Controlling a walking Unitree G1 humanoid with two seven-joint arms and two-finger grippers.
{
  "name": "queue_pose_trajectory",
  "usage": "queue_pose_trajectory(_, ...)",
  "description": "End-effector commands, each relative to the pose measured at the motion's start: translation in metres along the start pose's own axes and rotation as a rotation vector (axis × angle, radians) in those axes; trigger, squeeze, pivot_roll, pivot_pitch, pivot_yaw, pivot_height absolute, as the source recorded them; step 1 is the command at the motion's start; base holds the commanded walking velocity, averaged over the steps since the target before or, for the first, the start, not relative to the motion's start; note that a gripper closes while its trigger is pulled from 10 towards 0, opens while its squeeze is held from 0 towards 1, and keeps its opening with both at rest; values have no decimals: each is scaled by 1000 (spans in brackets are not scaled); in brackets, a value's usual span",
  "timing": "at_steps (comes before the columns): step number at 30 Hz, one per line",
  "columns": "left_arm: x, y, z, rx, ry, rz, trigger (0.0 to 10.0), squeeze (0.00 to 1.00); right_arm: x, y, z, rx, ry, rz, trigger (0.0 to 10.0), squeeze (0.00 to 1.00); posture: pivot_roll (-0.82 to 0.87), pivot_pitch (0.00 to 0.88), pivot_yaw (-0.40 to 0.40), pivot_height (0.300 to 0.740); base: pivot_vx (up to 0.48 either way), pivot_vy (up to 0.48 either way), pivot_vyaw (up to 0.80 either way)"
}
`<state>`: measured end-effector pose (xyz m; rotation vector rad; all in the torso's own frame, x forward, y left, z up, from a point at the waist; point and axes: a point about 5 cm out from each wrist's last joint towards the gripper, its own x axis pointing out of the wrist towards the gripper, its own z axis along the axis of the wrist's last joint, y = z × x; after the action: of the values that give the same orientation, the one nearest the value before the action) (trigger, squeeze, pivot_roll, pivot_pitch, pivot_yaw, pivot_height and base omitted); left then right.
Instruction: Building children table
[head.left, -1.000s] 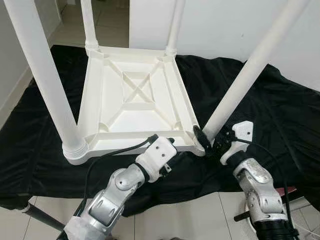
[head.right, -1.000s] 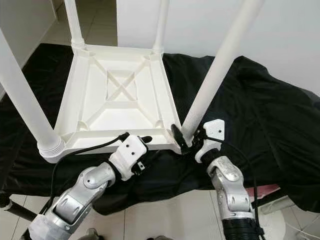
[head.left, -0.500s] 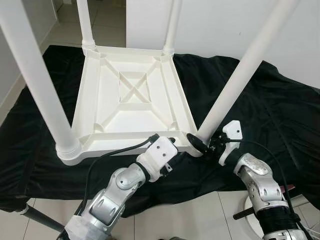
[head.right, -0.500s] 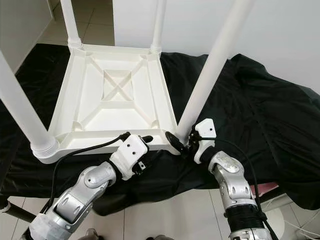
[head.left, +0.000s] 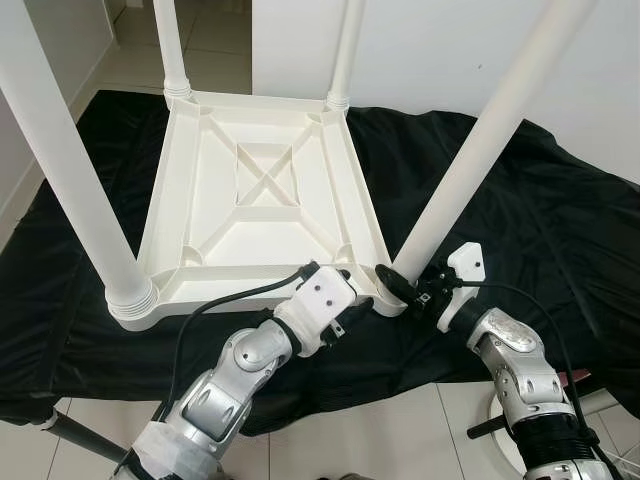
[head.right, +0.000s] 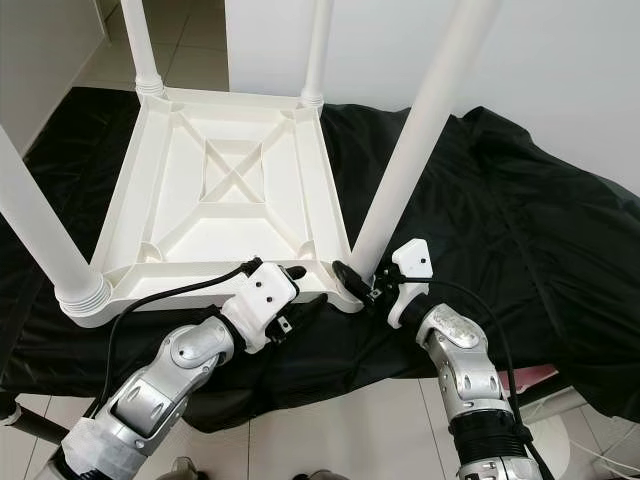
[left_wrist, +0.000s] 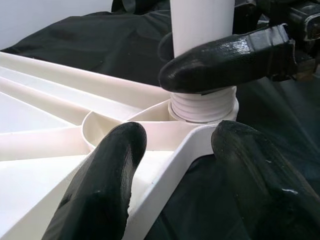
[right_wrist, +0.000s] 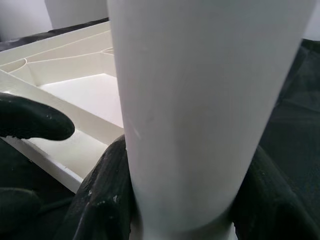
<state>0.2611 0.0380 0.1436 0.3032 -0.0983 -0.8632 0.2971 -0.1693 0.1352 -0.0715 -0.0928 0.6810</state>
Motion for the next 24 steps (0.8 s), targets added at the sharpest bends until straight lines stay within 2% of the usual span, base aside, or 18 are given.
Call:
queue_pose_trajectory(1,0,-9,-1,-10,1,-90,10000,0,-4,2,-8,29,27,-23,10000,0,-30,119,-98,740,0,0,0)
queue_pose_trajectory(4,-1,-10,-1,-11,2,-93,10000,0,-4,3,-9,35,37,-67,10000,0,-26,120,-94,740,0,0,0)
queue_pose_trajectory(5,-3,-9,-2,-8,9,-94,10000,0,-3,8,-10,77,37,-134,10000,0,-18,123,-91,740,0,0,0)
queue_pose_trajectory(8,-3,-9,-2,-6,13,-94,10000,0,-2,11,-10,82,42,-157,10000,0,-18,123,-91,740,0,0,0)
queue_pose_trajectory(10,-5,-7,-4,1,21,-93,10000,0,-1,14,-9,86,31,-234,10000,0,-12,128,-87,740,0,0,0)
queue_pose_trajectory(11,-5,-7,-4,1,21,-93,10000,0,-1,14,-9,86,31,-234,10000,0,-12,128,-87,740,0,0,0)
queue_pose_trajectory(12,-6,-7,-4,3,23,-93,10000,0,-2,14,-8,87,23,-275,10000,0,-12,128,-87,740,0,0,0)
queue_pose_trajectory(14,-7,-7,-4,3,25,-95,10000,0,-4,15,-11,124,17,-435,10000,0,-13,127,-84,740,0,0,0)
queue_pose_trajectory(16,-7,-7,-4,3,25,-95,10000,0,-4,15,-11,124,17,-435,10000,0,-13,127,-84,740,0,0,0)
queue_pose_trajectory(17,-7,-7,-4,4,26,-96,10000,0,-5,17,-12,121,21,-485,10000,0,-16,127,-81,740,0,0,0)
queue_pose_trajectory(19,-6,-7,-5,8,29,-99,10000,0,-6,23,-16,136,14,-624,10000,0,-19,127,-80,740,0,0,0)
queue_pose_trajectory(20,-5,-7,-4,10,25,-103,10000,0,-5,30,-18,172,16,-734,10000,0,-18,124,-75,740,0,0,0)
queue_pose_trajectory(22,-5,-7,-3,10,23,-104,10000,0,-4,32,-19,190,20,-753,10000,0,-17,124,-75,740,0,0,0)
queue_pose_trajectory(24,-5,-7,-2,12,20,-107,10000,0,1,41,-19,226,17,-733,10000,0,-13,117,-78,740,0,0,0)
